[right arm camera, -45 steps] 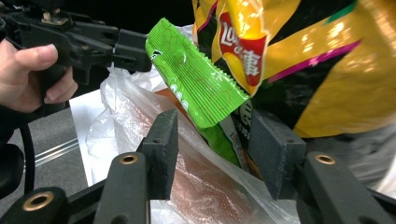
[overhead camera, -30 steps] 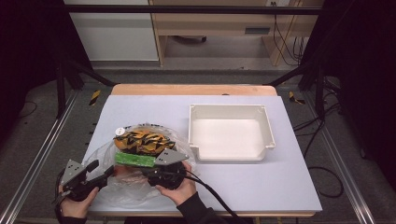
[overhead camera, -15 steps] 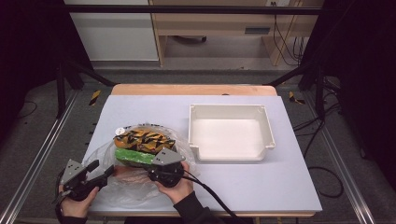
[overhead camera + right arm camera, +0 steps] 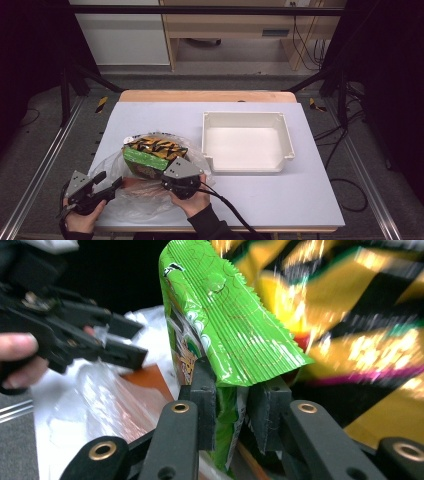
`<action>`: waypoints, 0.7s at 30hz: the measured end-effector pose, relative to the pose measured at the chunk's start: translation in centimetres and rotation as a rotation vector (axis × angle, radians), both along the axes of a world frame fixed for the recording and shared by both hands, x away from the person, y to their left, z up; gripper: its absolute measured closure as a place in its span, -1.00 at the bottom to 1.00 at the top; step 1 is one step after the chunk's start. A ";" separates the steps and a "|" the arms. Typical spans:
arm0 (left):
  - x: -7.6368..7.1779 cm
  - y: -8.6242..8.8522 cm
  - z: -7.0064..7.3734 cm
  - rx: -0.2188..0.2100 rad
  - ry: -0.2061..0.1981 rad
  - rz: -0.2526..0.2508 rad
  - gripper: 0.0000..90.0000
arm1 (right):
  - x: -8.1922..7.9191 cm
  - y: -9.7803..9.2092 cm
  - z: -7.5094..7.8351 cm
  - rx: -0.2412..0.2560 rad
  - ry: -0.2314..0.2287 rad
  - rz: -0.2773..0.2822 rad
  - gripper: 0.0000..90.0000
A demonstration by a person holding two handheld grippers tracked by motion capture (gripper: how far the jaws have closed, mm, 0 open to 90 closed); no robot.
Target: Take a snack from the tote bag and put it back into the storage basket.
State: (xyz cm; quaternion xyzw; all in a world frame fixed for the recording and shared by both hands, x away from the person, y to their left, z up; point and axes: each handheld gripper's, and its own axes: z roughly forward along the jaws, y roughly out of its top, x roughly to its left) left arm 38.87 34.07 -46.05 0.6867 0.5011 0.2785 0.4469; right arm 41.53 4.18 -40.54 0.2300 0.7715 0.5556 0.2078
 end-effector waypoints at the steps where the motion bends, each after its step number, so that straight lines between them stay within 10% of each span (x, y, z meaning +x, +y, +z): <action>1: 0.0 0.0 0.0 0.000 0.000 0.000 -0.25 | 0.0 0.0 0.0 0.000 0.000 0.000 0.66; 21: 0.0 -0.1 0.1 0.018 -0.005 0.001 -0.27 | -1.9 -2.3 6.3 0.106 -0.010 0.096 0.66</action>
